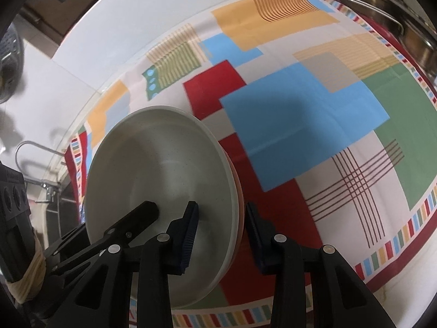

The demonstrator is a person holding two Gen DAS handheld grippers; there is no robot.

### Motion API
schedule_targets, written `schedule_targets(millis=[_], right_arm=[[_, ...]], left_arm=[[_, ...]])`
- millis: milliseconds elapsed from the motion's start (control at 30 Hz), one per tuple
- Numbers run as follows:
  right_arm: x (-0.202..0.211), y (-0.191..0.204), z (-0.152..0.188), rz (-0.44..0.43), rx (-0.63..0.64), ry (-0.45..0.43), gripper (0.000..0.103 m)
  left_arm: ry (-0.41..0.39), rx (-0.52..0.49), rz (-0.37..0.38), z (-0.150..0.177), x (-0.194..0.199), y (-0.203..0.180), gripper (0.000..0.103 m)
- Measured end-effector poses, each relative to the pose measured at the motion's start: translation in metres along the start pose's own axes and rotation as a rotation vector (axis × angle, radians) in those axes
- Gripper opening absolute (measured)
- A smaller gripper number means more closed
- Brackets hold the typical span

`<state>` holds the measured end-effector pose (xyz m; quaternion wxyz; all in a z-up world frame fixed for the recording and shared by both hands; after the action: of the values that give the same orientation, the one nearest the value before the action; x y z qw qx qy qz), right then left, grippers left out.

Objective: Organize plates and bowls
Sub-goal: 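Lift the nested bowls with both grippers and carry them over the blue-and-white plates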

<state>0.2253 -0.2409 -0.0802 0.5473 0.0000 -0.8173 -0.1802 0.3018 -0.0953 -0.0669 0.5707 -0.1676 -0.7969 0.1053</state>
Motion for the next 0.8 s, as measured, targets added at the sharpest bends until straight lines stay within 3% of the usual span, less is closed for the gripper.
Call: schedule_targets(millis=[300,800], right_arm=[[0.001,0.049,-0.004,-0.032,0.093,-0.023,0.036],[-0.024,0.149,-0.002,-0.106,0.246,0.036,0.036]], left_arm=[[-0.063,0.065,-0.021,0.001,0.033,0.046,0.036],[-0.110,0.218,-0.072,0.013,0.073,0.143,0.035]])
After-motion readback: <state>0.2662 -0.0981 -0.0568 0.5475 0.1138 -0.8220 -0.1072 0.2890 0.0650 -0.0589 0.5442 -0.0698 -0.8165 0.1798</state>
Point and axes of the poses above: each gripper's, at about its wrist camera, not at the fingertips, and x roughly against the way its jaws point, y to its left, z to its underside, the point moved 1 cm from there along -x, roughly the way its jaws point, and after that the axes turned 12 degrees about x, right-handed, at the moved point
